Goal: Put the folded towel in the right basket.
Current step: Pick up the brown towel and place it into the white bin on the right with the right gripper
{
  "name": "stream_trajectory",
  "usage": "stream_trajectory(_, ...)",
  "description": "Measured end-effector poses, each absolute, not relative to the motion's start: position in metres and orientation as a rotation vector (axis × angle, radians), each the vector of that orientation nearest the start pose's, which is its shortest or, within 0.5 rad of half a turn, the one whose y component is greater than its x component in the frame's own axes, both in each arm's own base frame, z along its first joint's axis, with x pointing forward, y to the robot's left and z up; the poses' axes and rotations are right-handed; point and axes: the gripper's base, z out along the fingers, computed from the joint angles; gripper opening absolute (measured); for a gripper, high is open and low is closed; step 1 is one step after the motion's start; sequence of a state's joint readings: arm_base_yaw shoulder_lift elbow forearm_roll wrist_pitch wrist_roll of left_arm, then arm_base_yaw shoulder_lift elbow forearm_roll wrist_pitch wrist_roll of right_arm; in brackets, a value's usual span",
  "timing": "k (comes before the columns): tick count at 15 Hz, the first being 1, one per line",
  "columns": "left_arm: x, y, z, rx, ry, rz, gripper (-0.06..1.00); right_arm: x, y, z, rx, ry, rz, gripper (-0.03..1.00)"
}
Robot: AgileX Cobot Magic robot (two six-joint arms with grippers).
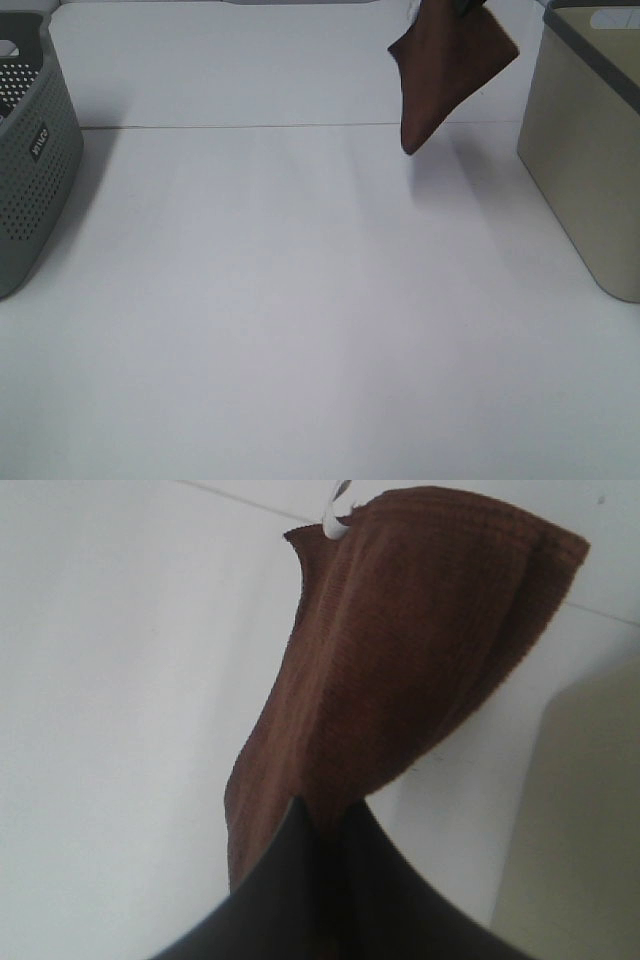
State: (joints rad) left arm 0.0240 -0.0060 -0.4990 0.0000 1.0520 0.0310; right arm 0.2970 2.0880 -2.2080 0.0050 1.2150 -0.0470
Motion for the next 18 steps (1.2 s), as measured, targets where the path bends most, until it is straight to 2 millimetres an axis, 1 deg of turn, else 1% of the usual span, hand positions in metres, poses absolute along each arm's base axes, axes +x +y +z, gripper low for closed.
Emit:
stream_trajectory(1,-0.005,0.0,0.278,0.007,2.031,0.035,0.88,0.44,0.121,0.359,-0.4,2.52,0.086,0.03)
stream_trajectory(3,-0.005,0.0,0.278,0.007,2.031,0.035,0.88,0.437,0.083,0.379,-0.292,2.491,0.069,0.03)
stream_trajectory(5,-0.005,0.0,0.278,0.007,2.031,0.035,0.88,0.44,0.042,0.384,-0.183,2.487,0.054,0.03)
stream_trajectory(7,-0.005,0.0,0.278,0.007,2.031,0.035,0.88,0.441,0.001,0.385,-0.091,2.488,0.053,0.03)
stream_trajectory(8,-0.005,0.0,0.278,0.007,2.031,0.035,0.88,0.441,-0.016,0.385,-0.053,2.489,0.044,0.03)
stream_trajectory(9,-0.005,0.0,0.278,0.007,2.031,0.035,0.88,0.44,-0.04,0.381,0.007,2.502,0.028,0.03)
stream_trajectory(10,-0.005,0.0,0.278,0.007,2.031,0.035,0.88,0.438,-0.058,0.374,0.053,2.522,0.019,0.03)
stream_trajectory(11,-0.005,0.0,0.278,0.007,2.031,0.035,0.88,0.435,-0.077,0.362,0.09,2.562,0.022,0.03)
stream_trajectory(13,-0.005,0.0,0.278,0.007,2.031,0.035,0.88,0.429,-0.104,0.338,0.132,2.641,0.02,0.03)
stream_trajectory(15,-0.005,0.0,0.278,0.007,2.031,0.035,0.88,0.427,-0.121,0.323,0.17,2.681,0.017,0.03)
stream_trajectory(16,-0.005,0.0,0.278,0.007,2.031,0.035,0.88,0.43,-0.125,0.315,0.18,2.698,0.02,0.03)
stream_trajectory(17,-0.005,0.0,0.278,0.007,2.031,0.035,0.88,0.433,-0.126,0.306,0.189,2.714,0.038,0.06)
stream_trajectory(18,-0.005,0.0,0.278,0.007,2.031,0.035,0.88,0.436,-0.128,0.298,0.204,2.729,0.051,0.14)
